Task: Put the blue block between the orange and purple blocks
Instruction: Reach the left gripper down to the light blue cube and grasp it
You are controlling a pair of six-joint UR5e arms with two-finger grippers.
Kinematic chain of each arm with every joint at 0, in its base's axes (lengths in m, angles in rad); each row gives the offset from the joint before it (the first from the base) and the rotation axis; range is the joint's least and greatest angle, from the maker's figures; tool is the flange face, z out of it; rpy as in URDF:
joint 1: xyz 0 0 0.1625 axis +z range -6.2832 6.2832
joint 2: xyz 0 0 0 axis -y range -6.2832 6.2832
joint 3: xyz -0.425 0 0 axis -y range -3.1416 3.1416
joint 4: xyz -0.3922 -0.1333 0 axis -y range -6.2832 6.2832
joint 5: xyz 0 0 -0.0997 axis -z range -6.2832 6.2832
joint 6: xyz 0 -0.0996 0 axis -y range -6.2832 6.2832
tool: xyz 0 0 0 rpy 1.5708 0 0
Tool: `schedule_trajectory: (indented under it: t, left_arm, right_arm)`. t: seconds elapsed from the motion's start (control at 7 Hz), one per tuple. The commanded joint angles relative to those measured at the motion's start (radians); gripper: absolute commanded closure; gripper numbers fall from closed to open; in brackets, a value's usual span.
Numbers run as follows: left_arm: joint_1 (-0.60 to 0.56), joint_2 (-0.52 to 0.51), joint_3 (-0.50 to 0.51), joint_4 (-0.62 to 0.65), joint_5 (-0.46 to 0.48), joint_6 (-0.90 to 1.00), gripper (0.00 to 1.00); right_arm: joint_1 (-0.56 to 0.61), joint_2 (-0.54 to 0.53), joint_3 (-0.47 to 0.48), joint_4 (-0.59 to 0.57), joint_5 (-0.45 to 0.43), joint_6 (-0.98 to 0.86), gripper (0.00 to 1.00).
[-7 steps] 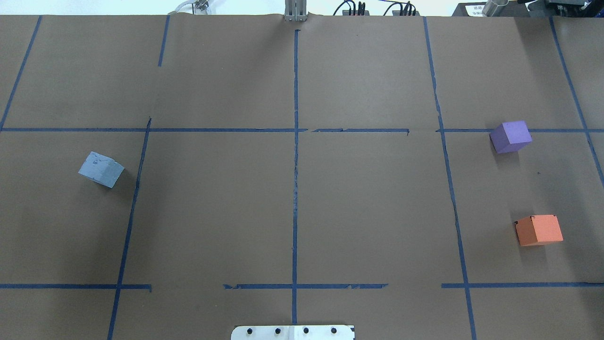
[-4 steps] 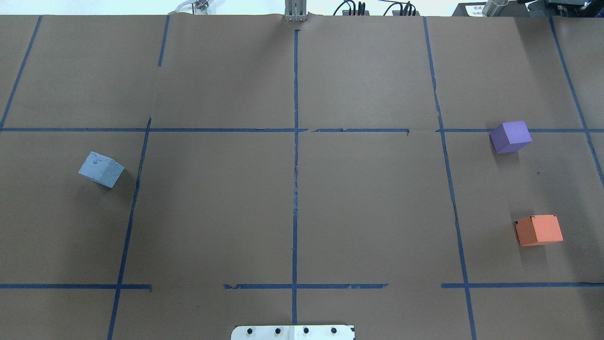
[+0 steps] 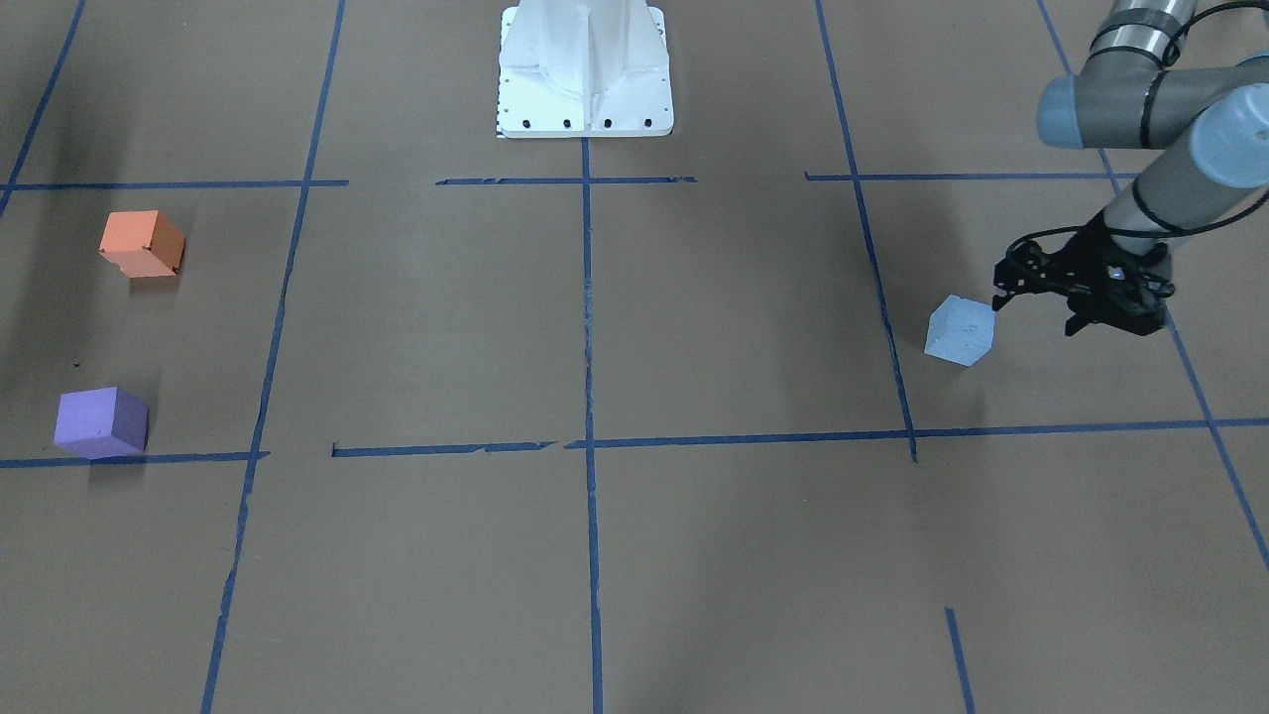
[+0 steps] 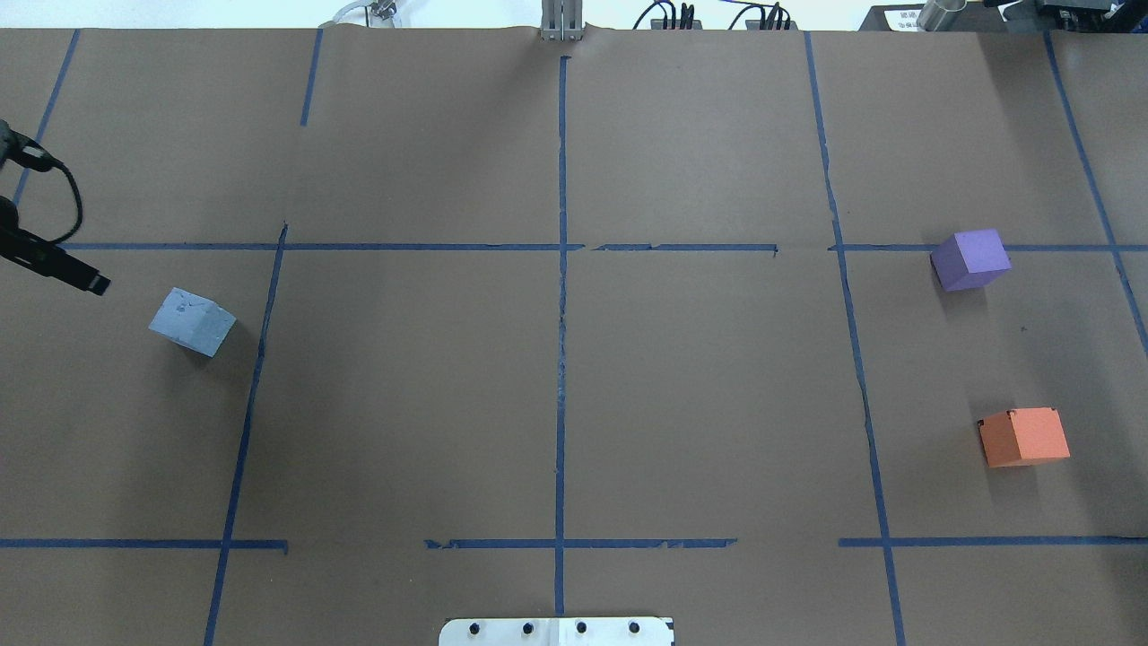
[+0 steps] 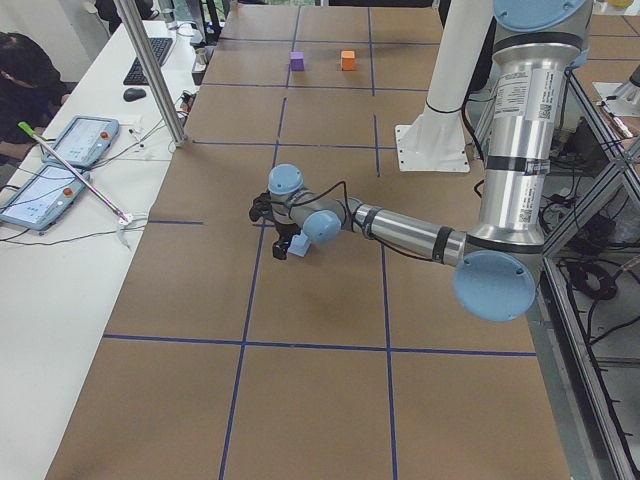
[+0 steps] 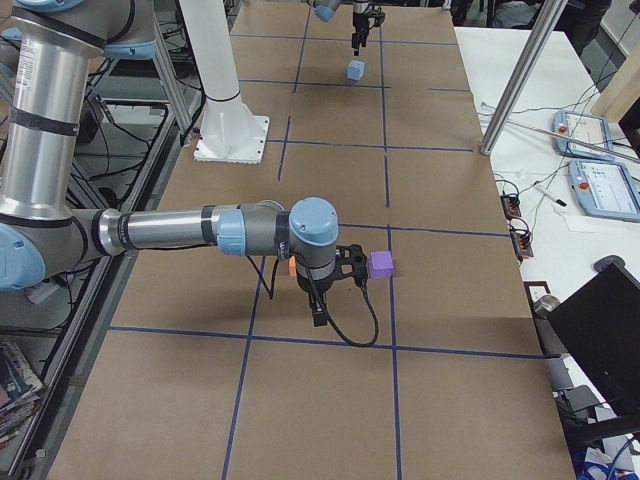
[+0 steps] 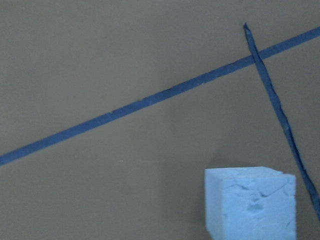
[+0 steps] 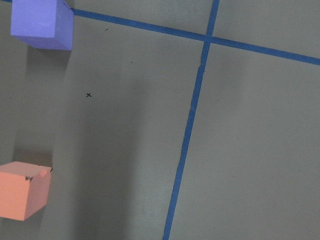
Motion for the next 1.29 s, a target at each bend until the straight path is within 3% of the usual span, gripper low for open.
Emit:
schedule_trajectory:
  t: [0.0, 0.57, 0.86, 1.0, 1.14]
  left_arm:
    - [0.070, -0.007, 0.015, -0.039, 0.026, -0.108, 0.00]
    - [0.130, -0.058, 0.067, -0.038, 0.093, -0.181, 0.00]
    - [0.134, -0.066, 0.054, -0.033, 0.132, -0.201, 0.59]
    - [0.130, -0.069, 0.040, -0.027, 0.155, -0.201, 0.66]
    - [0.124, -0.122, 0.035, -0.013, 0.182, -0.229, 0.66]
  right_arm:
    - [0.000, 0.000, 0.000, 0.001, -0.002, 0.000, 0.00]
    - [0.000, 0.000, -0.002, -0.001, -0.002, 0.000, 0.00]
    - [0.000, 0.000, 0.000, -0.001, -0.002, 0.000, 0.00]
    - [0.000, 0.000, 0.000, -0.001, -0.002, 0.000, 0.00]
    - [0.000, 0.000, 0.000, -0.001, 0.000, 0.000, 0.00]
